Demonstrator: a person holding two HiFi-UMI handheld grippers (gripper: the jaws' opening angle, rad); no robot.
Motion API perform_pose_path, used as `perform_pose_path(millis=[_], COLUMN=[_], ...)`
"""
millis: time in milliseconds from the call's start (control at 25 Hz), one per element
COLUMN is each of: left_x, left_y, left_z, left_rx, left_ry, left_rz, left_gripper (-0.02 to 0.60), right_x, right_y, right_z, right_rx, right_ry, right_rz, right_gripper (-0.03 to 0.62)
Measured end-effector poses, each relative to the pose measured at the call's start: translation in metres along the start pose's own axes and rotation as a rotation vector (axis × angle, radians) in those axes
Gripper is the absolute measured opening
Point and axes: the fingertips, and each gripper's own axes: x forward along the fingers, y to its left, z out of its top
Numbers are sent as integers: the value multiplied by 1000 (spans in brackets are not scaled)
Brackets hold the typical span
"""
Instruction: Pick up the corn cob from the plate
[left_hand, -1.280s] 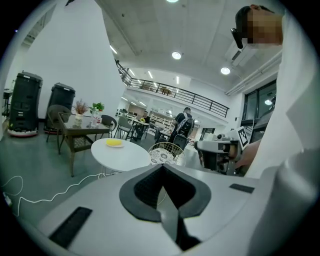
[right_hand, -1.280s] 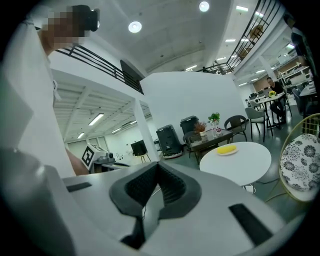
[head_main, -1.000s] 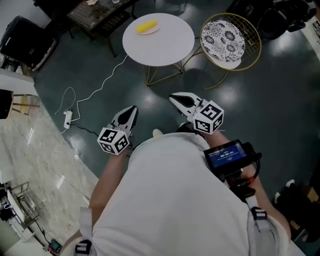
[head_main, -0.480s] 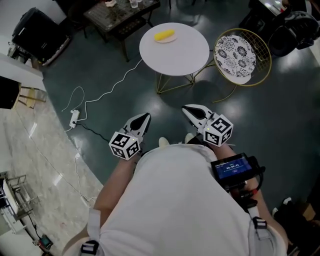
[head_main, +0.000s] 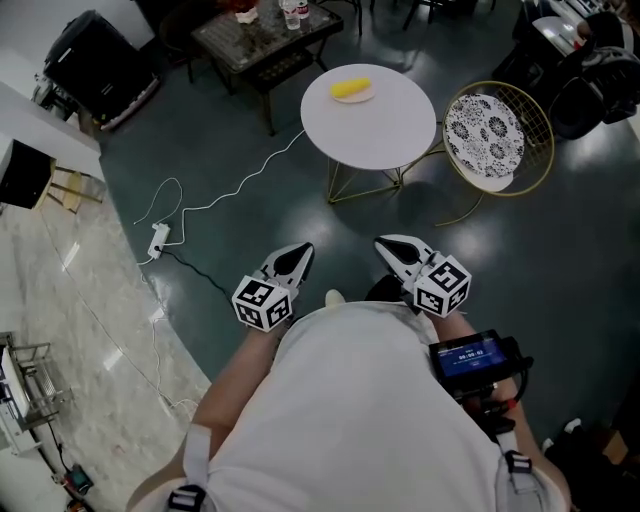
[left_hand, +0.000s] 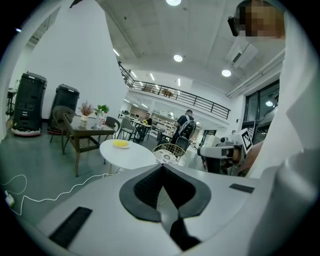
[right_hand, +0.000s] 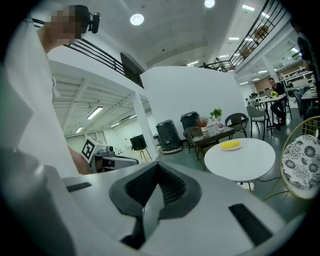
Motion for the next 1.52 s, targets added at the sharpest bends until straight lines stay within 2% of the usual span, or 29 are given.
perform_pose_path(millis=[800,1080,1320,1520], left_x=[-34,-37,-30,-22], left_y=[34,53,63,82], left_z=[5,-2,-11,-1], left_rx=[-29,-62,-86,-104], left_ry=[-50,-21,3,10], left_rz=[79,123,151,180], left_gripper=[6,6,6,6], right_x=[44,60,72,97], right_y=[15,19,1,-16], right_z=[9,9,-1,7], right_rx=[-70,-79,-50,-28], right_ry=[54,88,114,122], right_rz=[51,89,102,127], right_gripper=[8,8,8,8])
